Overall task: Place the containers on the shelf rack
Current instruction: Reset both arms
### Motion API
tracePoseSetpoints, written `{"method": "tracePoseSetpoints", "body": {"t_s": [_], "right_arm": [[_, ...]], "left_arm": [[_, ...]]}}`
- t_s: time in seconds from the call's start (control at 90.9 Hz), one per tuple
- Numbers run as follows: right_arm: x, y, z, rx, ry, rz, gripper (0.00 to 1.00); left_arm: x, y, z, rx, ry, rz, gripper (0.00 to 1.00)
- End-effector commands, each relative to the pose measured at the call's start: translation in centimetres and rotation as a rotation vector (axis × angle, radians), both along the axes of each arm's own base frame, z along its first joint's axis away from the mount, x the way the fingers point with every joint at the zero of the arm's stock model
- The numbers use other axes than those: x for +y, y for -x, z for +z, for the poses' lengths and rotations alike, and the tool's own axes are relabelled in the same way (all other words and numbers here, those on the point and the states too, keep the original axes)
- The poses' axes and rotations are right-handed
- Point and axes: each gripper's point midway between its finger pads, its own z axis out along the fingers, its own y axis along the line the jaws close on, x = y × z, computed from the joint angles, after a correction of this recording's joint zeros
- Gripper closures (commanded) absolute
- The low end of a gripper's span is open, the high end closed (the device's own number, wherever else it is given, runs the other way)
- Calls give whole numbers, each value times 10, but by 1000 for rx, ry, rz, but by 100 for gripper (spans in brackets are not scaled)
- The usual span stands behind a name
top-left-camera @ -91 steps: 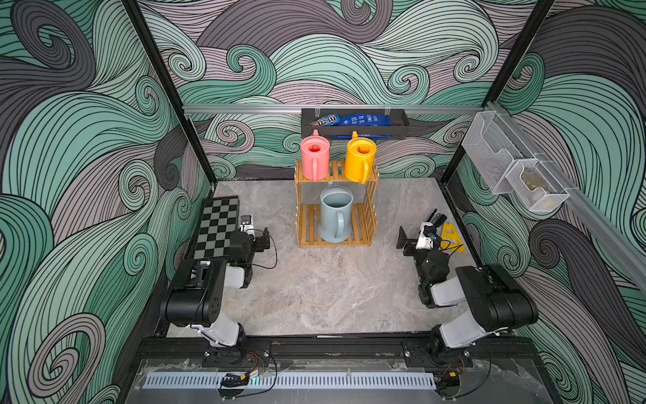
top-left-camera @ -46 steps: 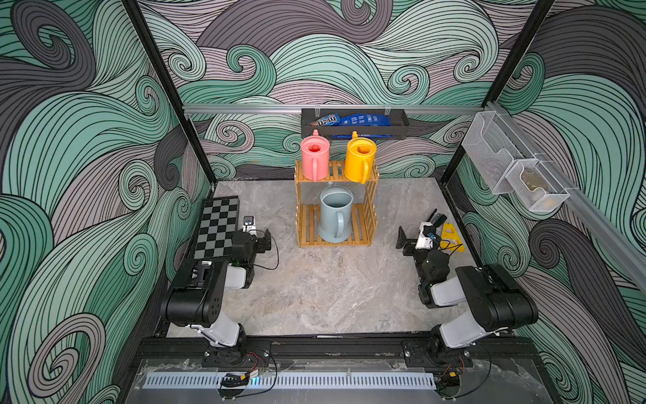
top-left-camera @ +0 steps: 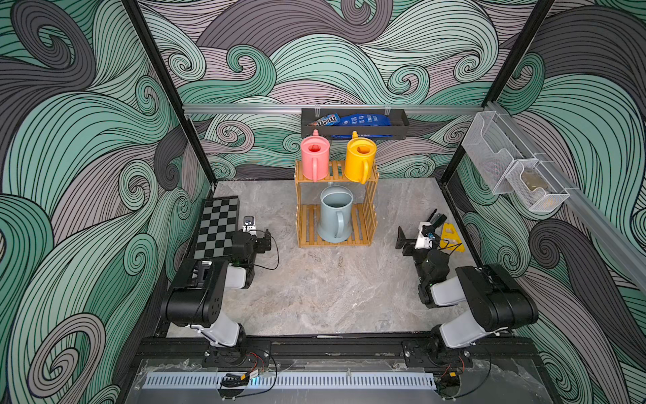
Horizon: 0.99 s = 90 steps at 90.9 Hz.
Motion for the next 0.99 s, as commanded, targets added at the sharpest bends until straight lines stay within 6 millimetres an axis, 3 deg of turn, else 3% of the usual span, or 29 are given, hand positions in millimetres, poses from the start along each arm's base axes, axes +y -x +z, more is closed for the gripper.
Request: {"method": "tracePoseSetpoints", "body": {"t_s": [0.0,0.176,0.473,0.693,0.98], "right_arm": [[6,15,13,-82,8,36,1],[5,47,30,-199,9,51,1],[10,6,8,-47,-3,86,1],[7,3,6,-31,-12,79,1],[24,-6,-1,12,17,177,1]], "left_arm": [[0,-5,5,-10,-14,4,1],[0,-5,5,-9,-15,5,1],[-1,-5,5,-10,-16,4,1],[-1,-5,6,-11,-17,5,1],[-1,-5,5,-9,-18,4,1]]}}
